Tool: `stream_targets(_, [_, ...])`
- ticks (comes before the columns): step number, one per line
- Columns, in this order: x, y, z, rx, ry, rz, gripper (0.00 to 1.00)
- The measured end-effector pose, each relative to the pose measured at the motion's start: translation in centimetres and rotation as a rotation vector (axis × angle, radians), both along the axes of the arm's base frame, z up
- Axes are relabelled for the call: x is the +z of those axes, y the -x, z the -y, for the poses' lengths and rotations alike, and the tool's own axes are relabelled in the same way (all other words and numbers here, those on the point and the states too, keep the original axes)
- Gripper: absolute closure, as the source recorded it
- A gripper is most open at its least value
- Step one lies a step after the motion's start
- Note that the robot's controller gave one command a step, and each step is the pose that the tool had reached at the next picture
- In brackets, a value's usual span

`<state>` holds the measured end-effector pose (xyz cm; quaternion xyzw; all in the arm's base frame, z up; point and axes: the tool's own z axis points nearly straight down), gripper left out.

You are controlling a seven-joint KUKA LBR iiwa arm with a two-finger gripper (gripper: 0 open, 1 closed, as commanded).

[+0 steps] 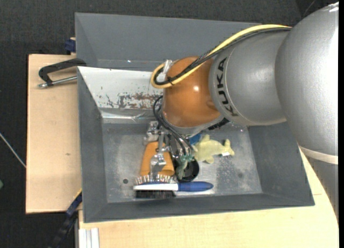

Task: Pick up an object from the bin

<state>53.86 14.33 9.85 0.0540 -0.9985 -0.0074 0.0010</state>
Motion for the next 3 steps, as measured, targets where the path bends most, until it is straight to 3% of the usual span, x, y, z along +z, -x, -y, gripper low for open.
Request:
stream_targets(1, [13.7,-0.7,0.0,0.021,0.010,0.018,1.00])
stream_targets(2, [6.9,1.2,-3.2,0.149,0.014,-0.002,1.00])
stream_targets(3, [12.5,2.0,-3.8,0.158,0.010,0.015,1.00])
